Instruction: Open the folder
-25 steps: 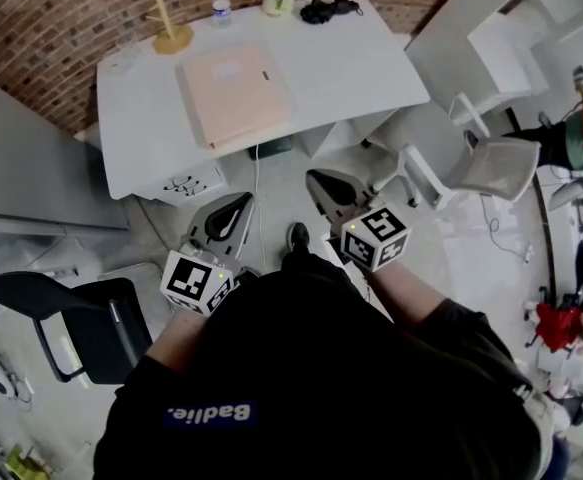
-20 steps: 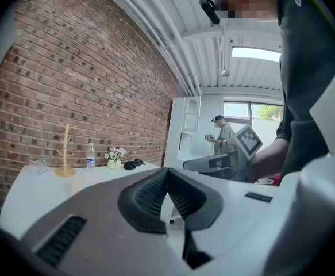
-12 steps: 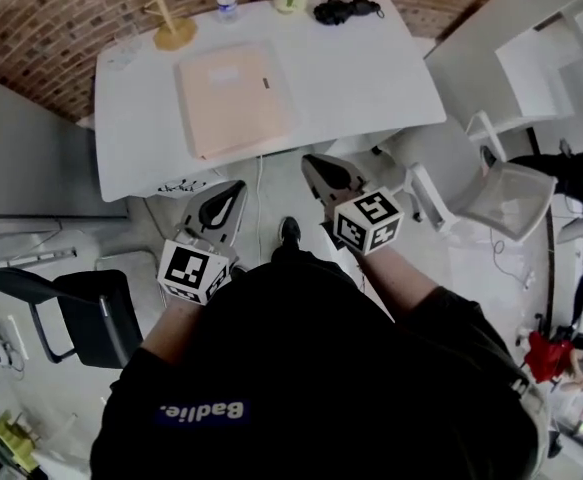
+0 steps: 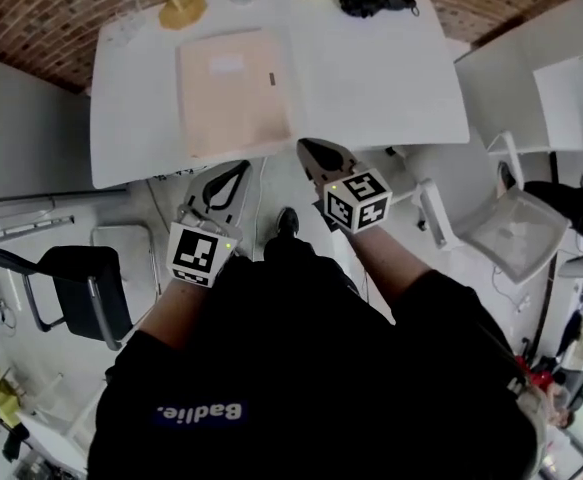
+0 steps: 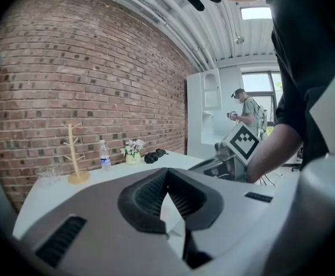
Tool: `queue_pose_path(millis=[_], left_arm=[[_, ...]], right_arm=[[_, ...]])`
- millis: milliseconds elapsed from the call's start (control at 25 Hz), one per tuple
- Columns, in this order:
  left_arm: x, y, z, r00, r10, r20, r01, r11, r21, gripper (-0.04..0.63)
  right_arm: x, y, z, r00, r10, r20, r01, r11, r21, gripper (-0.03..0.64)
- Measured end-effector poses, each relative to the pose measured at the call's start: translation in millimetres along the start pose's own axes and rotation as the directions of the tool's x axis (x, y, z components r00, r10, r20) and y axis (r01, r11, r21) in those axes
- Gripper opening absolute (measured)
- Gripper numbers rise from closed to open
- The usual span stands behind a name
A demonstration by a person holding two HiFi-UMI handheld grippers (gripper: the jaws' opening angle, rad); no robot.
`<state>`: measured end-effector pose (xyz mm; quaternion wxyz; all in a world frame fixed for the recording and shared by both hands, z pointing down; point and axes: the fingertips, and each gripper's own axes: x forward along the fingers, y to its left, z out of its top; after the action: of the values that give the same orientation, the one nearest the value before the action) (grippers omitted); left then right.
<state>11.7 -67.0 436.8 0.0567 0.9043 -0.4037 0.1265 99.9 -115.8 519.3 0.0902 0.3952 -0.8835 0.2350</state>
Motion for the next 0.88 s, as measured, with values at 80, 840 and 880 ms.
queue_pose_path(millis=[80,840,880], left_arm=[[6.8,3.7,-5.3,1.000,0.011,-0.017,-0.011,1.000,0.006,0.003],[98.0,13.4,-122.9,0.950,-0.039,-0.309,0.134,0.947,0.292,0.036],[101.0,13.6,-127.6,0.946,-0.037,-0.321,0.143,0.939,0.312,0.045]], right_arm=[[14.1,-11.0,-12.8,1.000,-0.017,-0.026,0.017,1.000,0.004,0.029],[98.1,-65.5,-85.2,0.976,-0.096,-0.196,0.108,0.993,0.056,0.029],[99.0,-67.5,-87.3,0.975,-0.097,-0.200,0.111,0.992,0.059,0.029]])
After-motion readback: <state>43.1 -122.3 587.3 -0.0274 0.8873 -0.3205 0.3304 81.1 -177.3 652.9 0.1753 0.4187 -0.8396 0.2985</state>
